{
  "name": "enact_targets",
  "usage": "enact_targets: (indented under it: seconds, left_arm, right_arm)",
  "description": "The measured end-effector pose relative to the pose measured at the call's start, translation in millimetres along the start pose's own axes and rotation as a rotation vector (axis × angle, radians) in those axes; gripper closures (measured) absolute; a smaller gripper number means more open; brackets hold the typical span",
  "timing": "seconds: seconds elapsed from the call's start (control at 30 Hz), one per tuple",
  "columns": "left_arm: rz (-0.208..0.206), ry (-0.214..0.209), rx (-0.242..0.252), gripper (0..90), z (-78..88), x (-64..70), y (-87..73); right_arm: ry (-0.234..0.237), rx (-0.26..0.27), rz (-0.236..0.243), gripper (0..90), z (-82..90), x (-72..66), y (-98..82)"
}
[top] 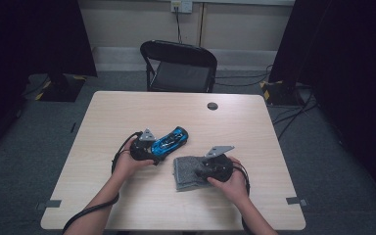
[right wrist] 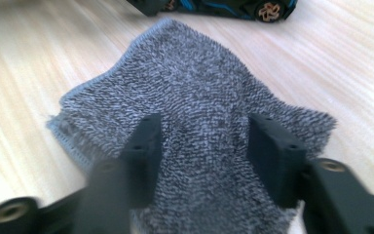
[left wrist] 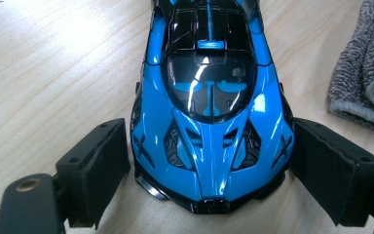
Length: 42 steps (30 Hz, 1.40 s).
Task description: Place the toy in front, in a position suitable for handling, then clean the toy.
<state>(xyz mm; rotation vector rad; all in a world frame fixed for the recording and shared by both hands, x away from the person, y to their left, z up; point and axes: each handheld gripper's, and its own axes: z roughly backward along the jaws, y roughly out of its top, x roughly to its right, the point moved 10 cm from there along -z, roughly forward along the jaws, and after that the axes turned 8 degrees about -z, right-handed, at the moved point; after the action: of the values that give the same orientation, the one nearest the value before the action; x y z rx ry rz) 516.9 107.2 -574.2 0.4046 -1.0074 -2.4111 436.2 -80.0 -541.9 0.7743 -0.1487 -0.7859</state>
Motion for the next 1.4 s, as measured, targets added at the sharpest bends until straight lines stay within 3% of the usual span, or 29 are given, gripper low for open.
enact_targets:
  seconds: [0.03,0.1,0.2,0.23,0.33,0.47,0.53,0.63,0.73,0.8,0.9,1.03,1.4]
  left_arm:
    - [0.0,0.0,0.0,15.3,0.0,0.0,0.0]
    - [-0.004,0.003,-0.001,15.3,0.1,-0.5,0.0]
    - [-0.004,0.004,-0.001,15.3,0.2,-0.5,-0.1]
    - [-0.003,0.004,-0.001,15.3,0.2,-0.4,-0.1]
    - [-0.003,0.004,-0.001,15.3,0.2,-0.4,-0.1]
    - [-0.002,0.006,-0.001,15.3,0.2,-0.4,-0.1]
    - [-0.002,0.006,0.0,15.3,0.2,-0.4,-0.1]
    - [-0.003,0.006,0.0,15.3,0.2,-0.4,-0.1]
    - [-0.001,0.007,0.0,15.3,0.3,-0.3,-0.2]
    - [-0.001,0.007,-0.001,15.3,0.4,-0.4,-0.2]
    - [-0.001,0.007,-0.001,15.3,0.4,-0.4,-0.2]
    - [-0.001,0.007,-0.001,15.3,0.4,-0.4,-0.2]
    - [0.002,0.008,-0.002,15.1,0.9,0.0,-0.7]
  right_arm:
    - [0.018,0.002,0.009,44.1,3.3,0.8,1.6]
    - [0.005,0.008,0.025,41.3,8.9,7.2,4.1]
    - [0.043,0.009,0.059,39.9,8.6,7.7,3.7]
    - [0.056,-0.008,0.069,40.0,6.7,6.6,0.9]
    - [0.032,-0.08,0.11,38.5,-5.6,8.2,-13.6]
    - [0.037,-0.038,0.062,40.5,-9.6,13.4,-15.9]
    - [0.026,-0.014,0.074,42.9,-10.9,13.7,-17.5]
    - [-0.003,0.006,0.035,54.9,-9.7,14.9,-18.7]
    - [-0.043,0.019,-0.006,72.4,-8.1,16.9,-18.8]
    - [-0.064,0.009,-0.029,76.0,-7.8,17.1,-18.0]
    - [-0.073,0.003,-0.07,78.3,-7.3,17.4,-15.6]
    - [-0.053,0.039,-0.116,79.2,-2.7,18.8,-8.7]
    - [-0.05,0.084,-0.133,79.3,9.3,24.7,22.0]
